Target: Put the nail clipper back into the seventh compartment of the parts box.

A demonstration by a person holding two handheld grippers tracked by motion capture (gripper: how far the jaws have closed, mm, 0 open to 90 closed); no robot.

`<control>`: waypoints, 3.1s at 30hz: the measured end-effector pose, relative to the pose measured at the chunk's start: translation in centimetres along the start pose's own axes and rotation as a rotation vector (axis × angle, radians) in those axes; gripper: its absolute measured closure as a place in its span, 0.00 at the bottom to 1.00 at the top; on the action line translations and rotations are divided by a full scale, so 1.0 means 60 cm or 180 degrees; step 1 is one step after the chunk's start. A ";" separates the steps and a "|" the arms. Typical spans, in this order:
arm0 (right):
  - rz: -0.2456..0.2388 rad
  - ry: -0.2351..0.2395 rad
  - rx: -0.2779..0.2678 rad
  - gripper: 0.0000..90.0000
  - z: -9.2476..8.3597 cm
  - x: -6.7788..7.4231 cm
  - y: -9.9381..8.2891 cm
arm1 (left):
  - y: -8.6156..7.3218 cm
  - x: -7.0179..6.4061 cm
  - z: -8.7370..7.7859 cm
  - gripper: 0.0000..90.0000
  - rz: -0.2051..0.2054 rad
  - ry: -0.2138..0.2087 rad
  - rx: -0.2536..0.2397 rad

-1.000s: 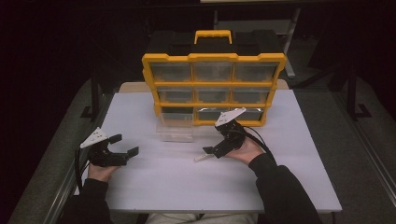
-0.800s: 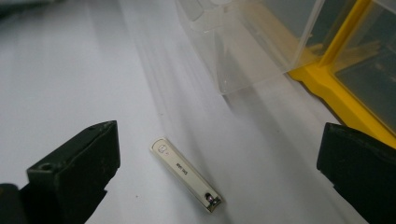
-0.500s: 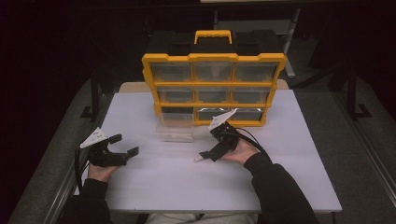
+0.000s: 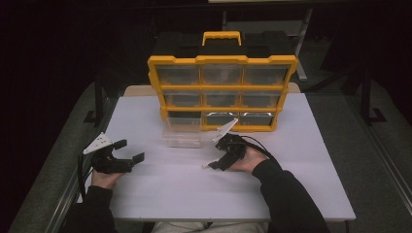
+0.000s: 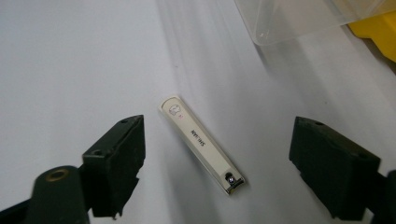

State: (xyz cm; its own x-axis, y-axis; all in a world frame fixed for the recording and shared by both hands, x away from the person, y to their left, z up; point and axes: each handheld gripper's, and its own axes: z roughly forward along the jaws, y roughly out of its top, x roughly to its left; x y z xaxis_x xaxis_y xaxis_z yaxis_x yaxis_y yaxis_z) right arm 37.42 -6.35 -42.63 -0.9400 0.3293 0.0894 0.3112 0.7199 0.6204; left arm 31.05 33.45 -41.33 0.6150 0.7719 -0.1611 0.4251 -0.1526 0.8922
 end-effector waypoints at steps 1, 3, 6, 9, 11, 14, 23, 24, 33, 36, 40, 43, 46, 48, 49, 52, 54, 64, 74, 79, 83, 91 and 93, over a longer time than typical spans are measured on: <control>-0.0001 0.0010 -0.0001 0.22 0.001 -0.001 0.000 | 0.000 0.000 0.000 0.00 -0.0001 0.0000 0.0000; -0.0036 0.0006 0.0017 0.27 0.003 -0.001 -0.001 | 0.000 0.000 0.000 0.00 0.0003 0.0002 0.0002; -0.0134 0.0001 0.0010 0.33 0.006 -0.002 -0.003 | 0.000 0.000 0.000 0.00 0.0004 0.0003 0.0001; -0.0152 0.0032 0.0012 0.38 0.008 -0.003 -0.004 | 0.000 0.000 0.000 0.00 0.0001 0.0003 0.0002; -0.0183 0.0066 0.0023 0.41 0.010 -0.003 -0.005 | 0.000 0.000 0.000 0.00 0.0004 0.0001 0.0003; -0.0205 0.0097 0.0044 0.44 0.014 -0.003 -0.005 | 0.000 0.000 0.000 0.00 0.0002 0.0000 0.0001; -0.0334 0.0165 0.0083 0.75 0.018 -0.004 -0.009 | 0.000 0.000 -0.001 0.00 0.0007 -0.0011 -0.0015; -0.0353 0.0156 0.0092 0.78 0.018 -0.003 -0.009 | 0.000 0.000 -0.001 0.00 0.0005 -0.0014 -0.0023; -0.0221 0.0251 0.0074 0.85 0.017 -0.006 -0.009 | 0.000 -0.001 0.000 0.00 0.0019 -0.0010 -0.0020; -0.0183 0.0275 0.0086 0.85 0.016 -0.006 -0.009 | 0.000 -0.001 0.000 0.00 0.0024 -0.0009 -0.0023; -0.0110 0.0264 0.0049 0.85 0.012 -0.008 -0.008 | 0.000 -0.001 0.000 0.00 0.0022 -0.0010 -0.0021; -0.0058 0.0255 0.0035 0.85 0.009 -0.009 -0.007 | 0.000 -0.001 0.000 0.00 0.0021 -0.0006 -0.0028; -0.0048 0.0247 0.0021 0.85 0.005 -0.009 -0.006 | 0.000 -0.001 0.000 0.00 0.0020 -0.0005 -0.0024; -0.0036 0.0244 0.0012 0.85 0.003 -0.008 -0.005 | 0.000 -0.001 0.000 0.00 0.0022 -0.0004 -0.0021; -0.0009 0.0245 0.0014 0.85 0.001 -0.008 -0.005 | 0.000 -0.001 0.000 0.00 0.0019 -0.0002 -0.0018; 0.0006 0.0258 0.0009 0.85 -0.001 -0.010 -0.005 | 0.000 -0.001 0.000 0.00 0.0015 -0.0003 -0.0019; 0.0050 0.0275 0.0006 0.85 -0.003 -0.011 -0.006 | 0.000 -0.001 0.000 0.00 0.0015 -0.0003 -0.0015; 0.0102 0.0341 -0.0086 0.85 -0.015 -0.009 -0.004 | 0.000 -0.002 0.000 0.00 0.0026 0.0009 -0.0018; 0.0108 0.0316 -0.0234 0.85 -0.038 -0.007 0.001 | 0.000 -0.001 0.001 0.00 0.0027 0.0008 -0.0013; 0.0130 0.0265 -0.0324 0.85 -0.053 -0.012 0.004 | 0.000 -0.002 0.000 0.00 0.0042 0.0001 -0.0019; 0.0154 0.0218 -0.0398 0.85 -0.069 -0.013 0.012 | 0.000 -0.002 0.000 0.00 0.0031 0.0005 -0.0021; 0.0237 0.0113 -0.0453 0.85 -0.082 -0.015 0.020 | 0.000 -0.002 0.000 0.00 0.0033 0.0008 -0.0027; 0.0259 0.0086 -0.0479 0.85 -0.085 -0.016 0.020 | 0.000 -0.002 0.000 0.00 0.0035 0.0007 -0.0026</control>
State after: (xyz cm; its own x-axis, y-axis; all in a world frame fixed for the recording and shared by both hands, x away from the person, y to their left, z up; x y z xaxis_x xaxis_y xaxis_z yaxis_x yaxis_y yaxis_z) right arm 37.99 -8.93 -38.01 -0.9166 0.3647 0.1638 0.3638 0.5913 0.7197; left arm 30.98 33.38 -41.30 0.6181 0.7716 -0.1503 0.4130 -0.1561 0.8972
